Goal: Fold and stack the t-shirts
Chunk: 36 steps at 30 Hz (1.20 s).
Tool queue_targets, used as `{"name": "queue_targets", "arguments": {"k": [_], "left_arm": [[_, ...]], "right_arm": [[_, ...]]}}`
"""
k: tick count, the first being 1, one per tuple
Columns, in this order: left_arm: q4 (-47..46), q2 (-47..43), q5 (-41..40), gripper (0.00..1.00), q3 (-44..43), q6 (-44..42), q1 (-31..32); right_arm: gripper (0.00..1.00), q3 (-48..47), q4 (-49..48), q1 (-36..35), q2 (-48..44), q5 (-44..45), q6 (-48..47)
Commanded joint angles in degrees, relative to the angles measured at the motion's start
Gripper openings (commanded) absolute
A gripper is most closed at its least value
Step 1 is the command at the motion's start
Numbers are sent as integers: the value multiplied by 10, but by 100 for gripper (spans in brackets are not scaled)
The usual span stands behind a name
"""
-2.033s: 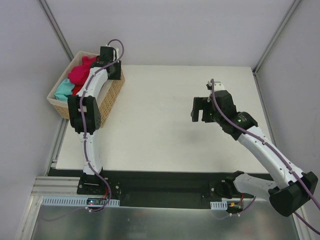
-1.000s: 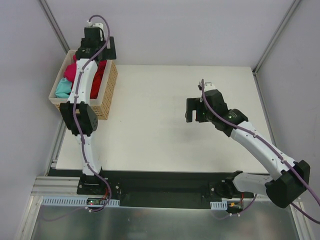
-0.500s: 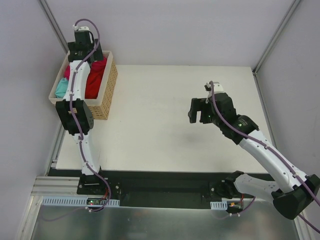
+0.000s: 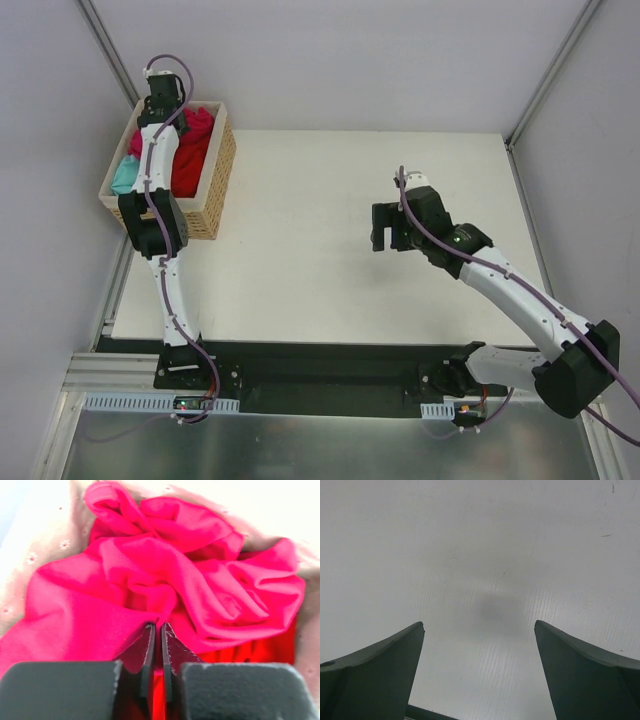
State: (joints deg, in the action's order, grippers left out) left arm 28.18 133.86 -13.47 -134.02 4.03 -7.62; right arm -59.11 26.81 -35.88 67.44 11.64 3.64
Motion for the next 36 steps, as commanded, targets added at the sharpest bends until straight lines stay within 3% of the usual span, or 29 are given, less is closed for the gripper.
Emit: {"name": "queue_targets", "arguments": {"k": [1,12,16,17,19,24,26,30,32,36], "left_arm": [[-1,-9,8,0,-12,15,-15],[-2,-162,48,0,32,31,3],[-1,-236,161,0,31,55,30],[-1,-267,206,0,31,60,49],[-1,-301,222,0,36,56,74],[5,-390,230,0,38,18,247],[6,-408,247,0,44,24,287],[13,-425,225,0,128,25,399],[11,-421,199,0,173,30,419],[-43,-390,151,0,357,63,430]], "right_arm": [[97,-14,-20,-4,12,-11,12],[96,-5,-10,-35,-44,4,22],[97,2,3,-45,-73,10,24],[97,7,3,-47,-83,12,25],[97,15,5,-53,-91,16,27],[97,26,13,-60,-113,39,23],[97,25,20,-61,-118,45,19],[97,24,28,-62,-134,60,15],[97,22,36,-61,-137,63,16],[97,28,49,-61,-147,69,19]]}}
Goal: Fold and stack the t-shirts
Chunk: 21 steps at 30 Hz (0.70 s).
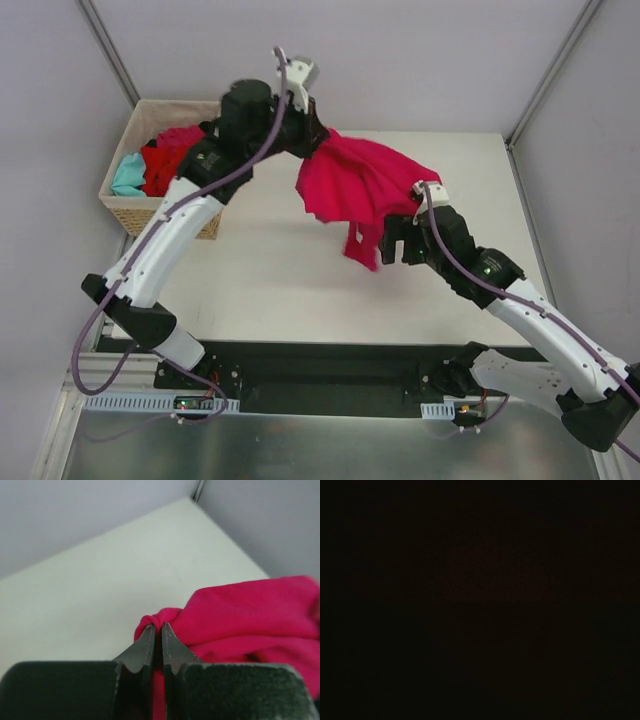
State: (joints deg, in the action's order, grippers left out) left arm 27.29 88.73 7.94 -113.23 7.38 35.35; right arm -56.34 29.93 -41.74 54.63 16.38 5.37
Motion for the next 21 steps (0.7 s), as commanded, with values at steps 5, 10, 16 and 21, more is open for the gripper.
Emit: {"name": "queue_targets", "arguments": {"k": [5,10,16,21], "left_arm": [[-156,129,-105,0,266,42,2],[-161,209,-107,0,212,32,15],[-157,188,-165,99,184,26,25],[-54,87,-274,99,138,23,24]], "right_arm": [[97,12,29,-3,-39,30,3],[97,11,36,-4,-42,36,2],[97,11,38,-3,-38,42,-6],[97,20,27,-4,-35,43,-11]]}}
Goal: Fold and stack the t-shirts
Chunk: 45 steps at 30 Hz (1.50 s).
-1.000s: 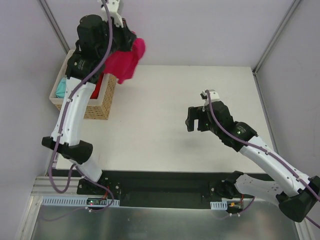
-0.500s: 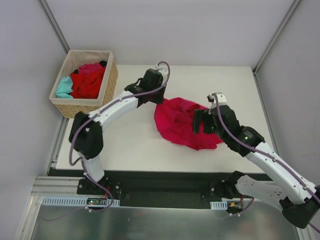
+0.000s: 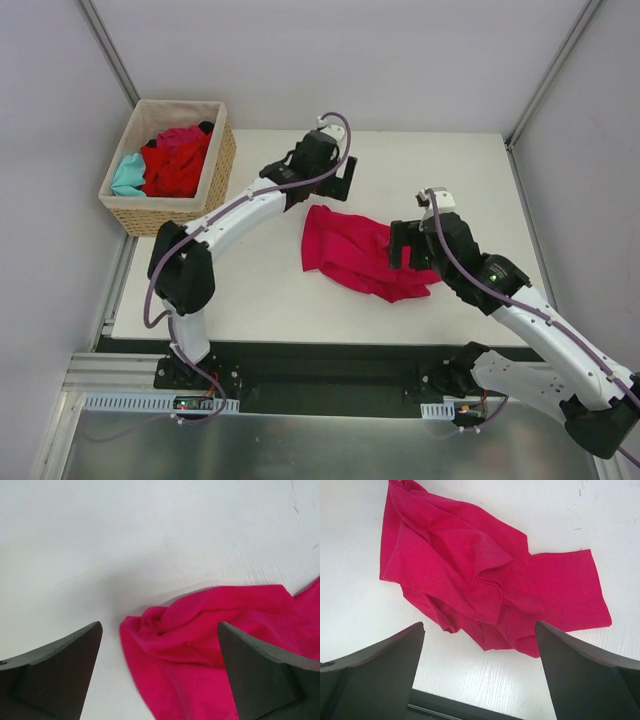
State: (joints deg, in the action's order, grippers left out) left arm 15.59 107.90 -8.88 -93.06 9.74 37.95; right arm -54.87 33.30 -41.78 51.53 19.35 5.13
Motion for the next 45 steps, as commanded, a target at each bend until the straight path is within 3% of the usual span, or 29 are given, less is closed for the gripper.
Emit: {"name": "queue_targets", "arguments": {"k": [1,3,5,10,13,19,33,45], "left_arm": [[135,-115,-152,99,-85,5,-2],[213,-138,-183,99,-134,36,-8],[282,-163,-226,99,-123,63,-12],[310,-299,-265,99,22,135,-41],[320,-348,-227,99,117,151,-142],[308,-333,-221,99,134,123,-170],[318,-332,-167,99,254,206,-267],[231,-192,-148,99,199,168,-331]], "right_arm": [[97,7,-10,-3,-1,12,-7],[97,11,-24,-2,7,2,-5],[97,14,-33,-3,18,-10,0],[97,25,-51,-5,24,-22,4],[97,27,-53,-5,23,-24,2],[97,24,-54,-10,21,-28,4],[97,28,-39,-12,2,-21,-2],[97,36,-52,-11,7,-20,1]]}}
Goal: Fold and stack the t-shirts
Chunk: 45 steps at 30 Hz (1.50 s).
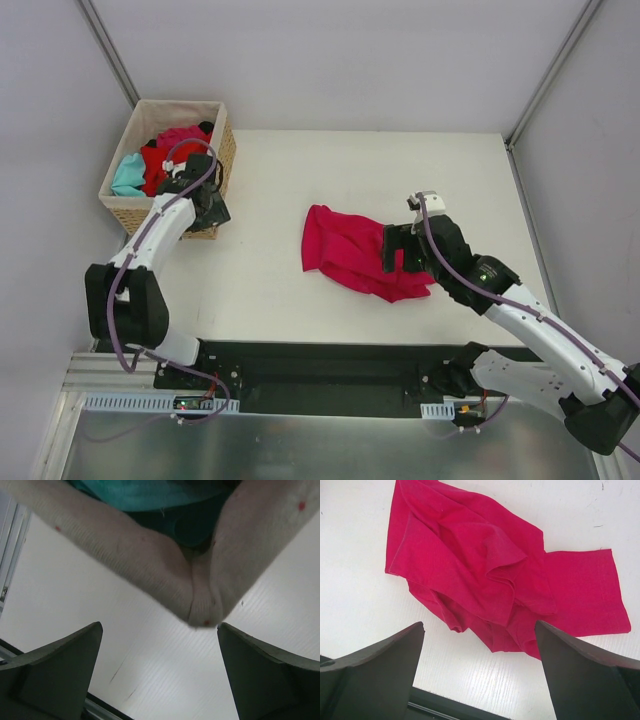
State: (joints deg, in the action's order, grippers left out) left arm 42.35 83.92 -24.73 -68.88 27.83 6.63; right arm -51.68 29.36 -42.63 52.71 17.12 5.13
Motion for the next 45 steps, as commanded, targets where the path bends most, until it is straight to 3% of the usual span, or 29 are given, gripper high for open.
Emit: {"name": "queue_targets", "arguments": {"k": [1,6,20,25,29,33,37,41,45], "left_arm": [[-40,58,11,99,-49,-16,-30],[-53,126,18,99,-105,-16,-74],[-55,339,20,99,-368,-42,-152],[-54,372,47,99,-425,-53,-167],[-53,326,97,99,-413,-45,-161],[-42,235,124,99,-378,-31,-131],[-26,137,139,99,-346,-34,-59],[-19,40,205,99,-291,-18,41],[-26,-21,169,99,-176,-3,181]], "right_arm": [[97,5,-12,-3,-6,5,1],[97,18,-13,-3,-8,12,-1],[96,26,-20,-3,19,5,7],[96,20,-18,-3,27,5,7],[96,13,-11,-3,28,5,4],[97,-7,2,-3,39,31,-12],[97,-47,10,-3,63,91,-36],[96,-77,10,4,92,136,-45],[96,-76,22,9,102,191,-14]]}}
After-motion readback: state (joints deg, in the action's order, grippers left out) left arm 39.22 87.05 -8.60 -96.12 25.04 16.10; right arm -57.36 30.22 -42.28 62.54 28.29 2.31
